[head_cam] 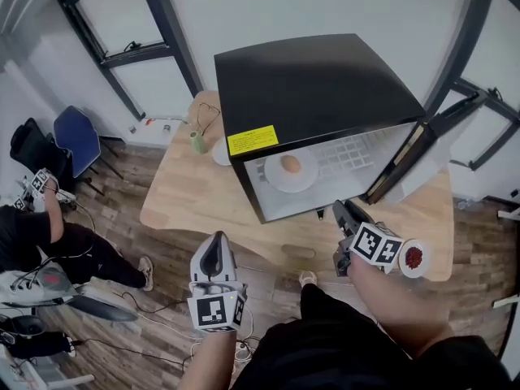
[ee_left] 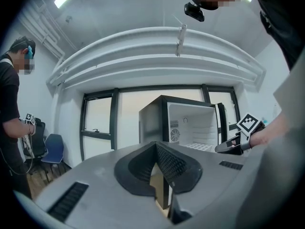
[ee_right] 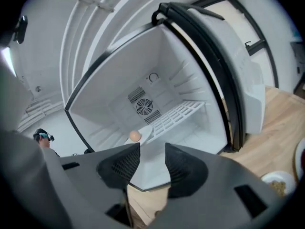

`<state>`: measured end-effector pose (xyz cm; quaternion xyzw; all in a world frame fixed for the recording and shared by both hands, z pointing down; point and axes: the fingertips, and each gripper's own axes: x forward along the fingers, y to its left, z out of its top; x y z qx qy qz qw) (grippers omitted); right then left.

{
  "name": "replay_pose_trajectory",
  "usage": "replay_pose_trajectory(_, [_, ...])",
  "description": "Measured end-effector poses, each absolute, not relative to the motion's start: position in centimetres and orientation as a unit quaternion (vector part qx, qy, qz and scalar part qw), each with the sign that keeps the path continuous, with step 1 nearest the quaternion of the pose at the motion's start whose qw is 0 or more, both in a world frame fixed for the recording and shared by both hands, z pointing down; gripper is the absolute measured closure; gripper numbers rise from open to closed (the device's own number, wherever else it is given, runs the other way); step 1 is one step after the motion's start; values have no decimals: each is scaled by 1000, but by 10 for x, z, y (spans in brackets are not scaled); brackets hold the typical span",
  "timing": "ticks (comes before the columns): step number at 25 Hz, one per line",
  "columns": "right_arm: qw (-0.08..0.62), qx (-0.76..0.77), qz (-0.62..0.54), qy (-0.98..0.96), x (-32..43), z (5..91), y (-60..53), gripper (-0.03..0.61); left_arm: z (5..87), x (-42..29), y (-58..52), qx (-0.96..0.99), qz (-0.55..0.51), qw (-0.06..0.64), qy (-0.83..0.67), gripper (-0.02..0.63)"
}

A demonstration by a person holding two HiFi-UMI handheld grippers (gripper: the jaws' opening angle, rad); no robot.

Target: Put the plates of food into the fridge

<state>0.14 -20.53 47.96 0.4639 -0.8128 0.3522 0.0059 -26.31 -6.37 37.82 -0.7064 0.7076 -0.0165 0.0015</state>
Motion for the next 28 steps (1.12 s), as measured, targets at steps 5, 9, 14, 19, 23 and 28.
replay_pose_trajectory(5, [-66,486,325,-809,61,472,-170,416,381,-233,-50,-728,-16,5,686,609])
replay_pose_trajectory(9, [-89,523,335,-779,116,490,-137,416,386,-207,-40,-745,-24,7,666,609])
replay_pose_trajectory(14, [-92,555,339,-754,176,529,-91,416,395,-171,-32,-765,-30,10,644,609])
replay_pose_trajectory(19, [-101,589,397,-697,230,585,-42,416,410,-135,-31,-784,-34,8,619,609])
replay_pose_trajectory(23, [-130,597,454,-649,254,630,-20,415,418,-116,-29,-792,-42,13,609,609])
replay_pose_trajectory(28, [-151,600,504,-603,263,683,-12,404,423,-100,-30,-802,-57,21,594,609])
